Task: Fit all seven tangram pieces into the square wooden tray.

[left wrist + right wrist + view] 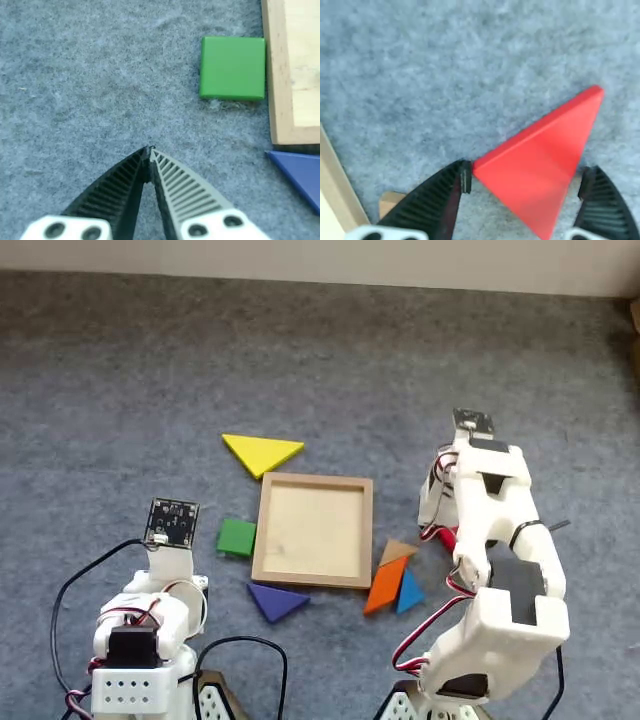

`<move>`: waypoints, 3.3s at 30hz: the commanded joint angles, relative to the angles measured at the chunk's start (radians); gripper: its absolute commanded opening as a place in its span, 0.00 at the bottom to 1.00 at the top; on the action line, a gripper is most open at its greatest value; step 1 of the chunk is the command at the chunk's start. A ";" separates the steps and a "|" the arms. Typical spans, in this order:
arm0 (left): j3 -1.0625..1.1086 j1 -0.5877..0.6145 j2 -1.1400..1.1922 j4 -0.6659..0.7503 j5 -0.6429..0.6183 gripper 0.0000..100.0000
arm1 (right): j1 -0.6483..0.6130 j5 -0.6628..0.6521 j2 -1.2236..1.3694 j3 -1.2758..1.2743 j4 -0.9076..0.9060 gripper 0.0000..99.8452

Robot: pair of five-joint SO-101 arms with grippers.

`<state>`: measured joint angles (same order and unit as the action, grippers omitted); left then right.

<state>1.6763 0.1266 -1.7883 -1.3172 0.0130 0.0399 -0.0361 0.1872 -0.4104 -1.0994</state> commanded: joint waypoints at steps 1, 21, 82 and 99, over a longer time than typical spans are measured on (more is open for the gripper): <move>0.019 0.008 -0.030 -0.009 0.003 0.01 | 0.018 0.002 -0.015 0.015 0.021 0.33; 0.019 0.008 -0.030 -0.009 0.003 0.01 | 0.028 0.064 -0.012 0.047 0.033 0.33; 0.019 0.008 -0.030 -0.009 0.003 0.01 | -0.363 0.029 -0.414 0.070 -0.173 0.13; 0.019 0.008 -0.030 -0.009 0.003 0.01 | -0.578 0.319 -0.096 0.251 -0.143 0.13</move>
<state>1.6763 0.1266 -1.7883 -1.3172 0.0130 -0.5063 0.2555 0.0767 -0.2493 -1.2559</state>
